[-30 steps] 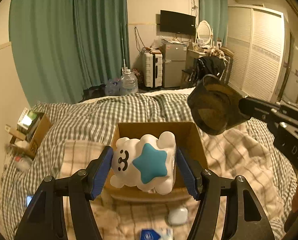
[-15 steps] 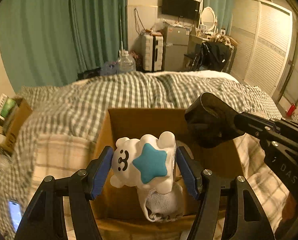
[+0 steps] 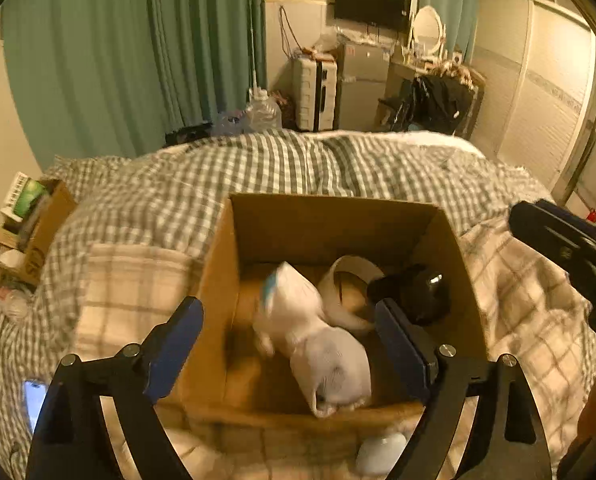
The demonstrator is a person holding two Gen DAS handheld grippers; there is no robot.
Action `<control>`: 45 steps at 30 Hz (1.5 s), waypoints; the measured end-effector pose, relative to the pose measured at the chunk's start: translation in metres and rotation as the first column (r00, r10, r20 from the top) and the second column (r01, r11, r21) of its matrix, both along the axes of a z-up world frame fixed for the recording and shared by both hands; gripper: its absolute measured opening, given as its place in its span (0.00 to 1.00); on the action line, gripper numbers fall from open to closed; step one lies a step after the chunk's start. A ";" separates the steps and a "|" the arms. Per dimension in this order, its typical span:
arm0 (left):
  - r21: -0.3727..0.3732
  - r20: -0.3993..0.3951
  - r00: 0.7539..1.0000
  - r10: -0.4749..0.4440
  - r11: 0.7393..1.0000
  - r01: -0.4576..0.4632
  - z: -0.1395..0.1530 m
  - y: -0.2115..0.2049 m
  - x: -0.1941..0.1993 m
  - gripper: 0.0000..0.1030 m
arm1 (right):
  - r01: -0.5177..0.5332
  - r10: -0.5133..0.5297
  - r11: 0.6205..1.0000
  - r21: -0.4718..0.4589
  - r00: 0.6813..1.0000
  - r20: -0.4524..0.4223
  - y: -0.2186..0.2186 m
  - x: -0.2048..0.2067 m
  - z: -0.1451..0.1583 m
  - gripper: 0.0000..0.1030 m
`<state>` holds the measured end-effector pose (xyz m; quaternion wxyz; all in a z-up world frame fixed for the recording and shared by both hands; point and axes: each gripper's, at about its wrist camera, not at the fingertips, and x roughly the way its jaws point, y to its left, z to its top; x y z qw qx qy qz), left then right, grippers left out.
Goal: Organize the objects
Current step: 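Lower the plush toy and black object into the box and open both grippers, then grasp the white tube with the right gripper while the left gripper grasps the blue tissue pack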
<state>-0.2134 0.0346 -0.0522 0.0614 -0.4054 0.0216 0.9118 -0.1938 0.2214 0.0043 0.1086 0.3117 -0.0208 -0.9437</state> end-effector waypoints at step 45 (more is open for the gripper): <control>0.030 0.041 0.979 0.200 0.979 -0.201 -0.069 -0.100 0.183 1.00 | -0.250 0.167 0.951 0.184 0.912 0.376 -0.114 0.155 -0.141 0.86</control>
